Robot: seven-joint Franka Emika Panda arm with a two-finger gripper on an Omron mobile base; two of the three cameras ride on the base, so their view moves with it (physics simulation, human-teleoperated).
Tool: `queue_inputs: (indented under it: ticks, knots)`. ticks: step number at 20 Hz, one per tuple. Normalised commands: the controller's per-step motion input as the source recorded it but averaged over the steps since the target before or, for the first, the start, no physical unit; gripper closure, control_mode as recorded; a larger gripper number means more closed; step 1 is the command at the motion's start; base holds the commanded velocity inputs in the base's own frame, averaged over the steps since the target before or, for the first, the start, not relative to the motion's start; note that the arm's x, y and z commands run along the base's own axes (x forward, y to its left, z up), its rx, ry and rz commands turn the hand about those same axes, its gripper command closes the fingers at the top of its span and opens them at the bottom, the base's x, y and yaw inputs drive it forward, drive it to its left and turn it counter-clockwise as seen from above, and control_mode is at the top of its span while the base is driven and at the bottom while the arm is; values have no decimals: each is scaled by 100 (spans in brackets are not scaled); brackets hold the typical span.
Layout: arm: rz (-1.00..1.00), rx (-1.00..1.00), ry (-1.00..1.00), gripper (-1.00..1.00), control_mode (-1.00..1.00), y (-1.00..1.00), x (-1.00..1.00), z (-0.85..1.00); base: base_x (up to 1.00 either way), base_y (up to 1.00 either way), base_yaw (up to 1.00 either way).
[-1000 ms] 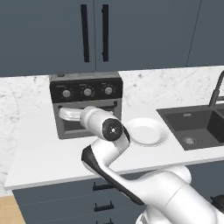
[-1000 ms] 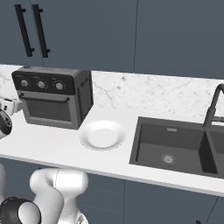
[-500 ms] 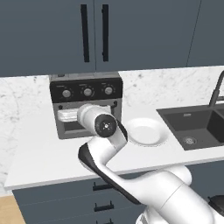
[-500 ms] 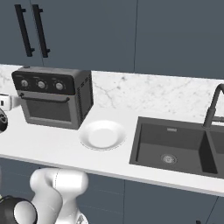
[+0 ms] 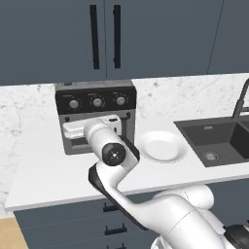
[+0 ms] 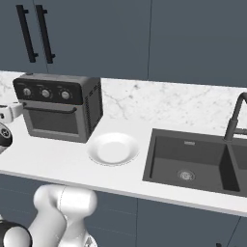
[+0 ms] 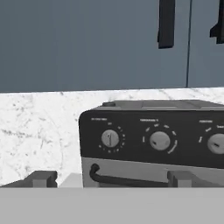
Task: Pick up the kebab skewer and baguette bread, and place them inside the toaster oven. Close the toaster oven door and start by setting the timer.
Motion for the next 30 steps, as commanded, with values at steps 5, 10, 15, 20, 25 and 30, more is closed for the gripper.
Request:
queue_inputs:
  ticks: [5, 10, 15, 20, 25, 30]
  knots:
    - [0, 3, -19, -100, -100, 0, 22, 0, 0, 0, 0]
    - [-4, 4, -8, -100, -100, 13, 0, 2, 0, 0, 0]
    - [-11, 0, -2, -100, -100, 25, 7, 0, 0, 0, 0]
    - [-12, 0, -1, -100, -100, 15, 38, 0, 0, 0, 0]
    - [-5, 0, 0, -100, -100, 0, 36, -3, 0, 0, 0]
    - [-1, 0, 0, -100, -100, 0, 39, -9, 0, 0, 0]
